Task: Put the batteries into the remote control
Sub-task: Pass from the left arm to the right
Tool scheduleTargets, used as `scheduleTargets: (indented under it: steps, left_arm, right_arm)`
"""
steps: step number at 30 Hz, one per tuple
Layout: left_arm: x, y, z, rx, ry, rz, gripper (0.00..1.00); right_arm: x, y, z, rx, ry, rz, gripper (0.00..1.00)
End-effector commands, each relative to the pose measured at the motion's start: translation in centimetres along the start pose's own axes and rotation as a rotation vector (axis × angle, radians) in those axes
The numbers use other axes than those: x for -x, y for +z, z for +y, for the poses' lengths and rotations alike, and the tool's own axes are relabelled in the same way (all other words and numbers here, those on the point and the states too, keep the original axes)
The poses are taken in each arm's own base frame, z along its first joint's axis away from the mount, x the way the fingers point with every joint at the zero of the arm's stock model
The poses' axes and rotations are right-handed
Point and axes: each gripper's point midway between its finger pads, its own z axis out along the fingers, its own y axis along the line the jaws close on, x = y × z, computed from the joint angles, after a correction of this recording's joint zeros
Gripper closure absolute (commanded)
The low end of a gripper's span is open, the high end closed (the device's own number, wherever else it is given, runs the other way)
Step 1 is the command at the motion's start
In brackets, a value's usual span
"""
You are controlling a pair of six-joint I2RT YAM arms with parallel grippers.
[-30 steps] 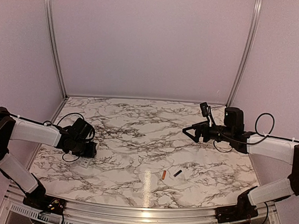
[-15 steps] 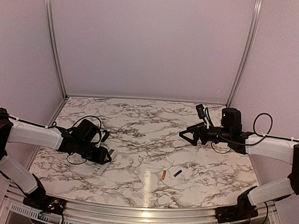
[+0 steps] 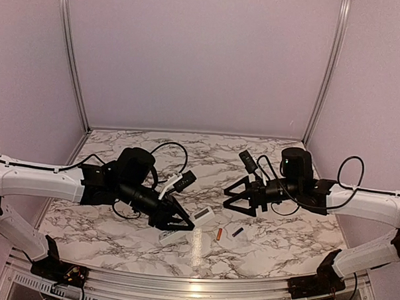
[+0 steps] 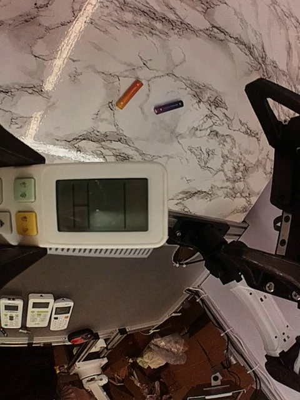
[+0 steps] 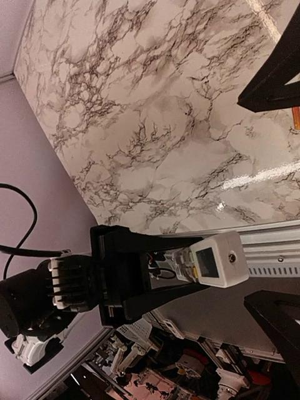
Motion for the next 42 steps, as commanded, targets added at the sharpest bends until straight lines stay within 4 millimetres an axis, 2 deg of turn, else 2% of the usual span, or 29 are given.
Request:
scheduleTargets:
  steps: [1,4,6,10,15,24,28,35,42]
  left_arm:
    - [1.9,-0.2,-5.0,-0.141,0.144,-0.036,0.89]
    - [2.3,0.0,-5.7,-0.161,0.154,-0.034,0.9]
    - [2.8,0.1,-6.1,-0.17,0.172,-0.04,0.9]
    - [3.2,0.1,-7.0,-0.186,0.201,-0.048,0.9]
    - [3.3,0.2,-6.8,-0.168,0.206,-0.054,0.9]
    - [4.2,0.3,-6.1,-0.116,0.235,-0.096,0.9]
    - [4.2,0.2,-6.2,-0.125,0.242,-0.093,0.9]
    - [4.0,0.8,-6.2,-0.146,0.235,-0.072,0.9]
    - [4.0,1.3,-6.0,-0.14,0.227,-0.05,0.9]
  right_arm:
    - [1.7,0.2,5.6,0.163,-0.056,0.006,0.04]
    - [1.4,0.4,7.9,0.223,-0.084,0.025,0.06]
    - [1.0,0.6,8.6,0.232,-0.086,0.038,0.08]
    - [0.4,0.9,8.9,0.244,-0.066,0.06,0.16]
    - [0.6,0.9,9.7,0.284,-0.05,0.062,0.27]
    - [0.1,1.3,9.7,0.311,-0.019,0.084,0.52]
    - [0.3,1.4,10.0,0.331,-0.02,0.084,0.58]
    - [0.5,1.5,10.6,0.363,-0.026,0.089,0.61]
    - [0.4,1.5,10.8,0.381,-0.023,0.092,0.72]
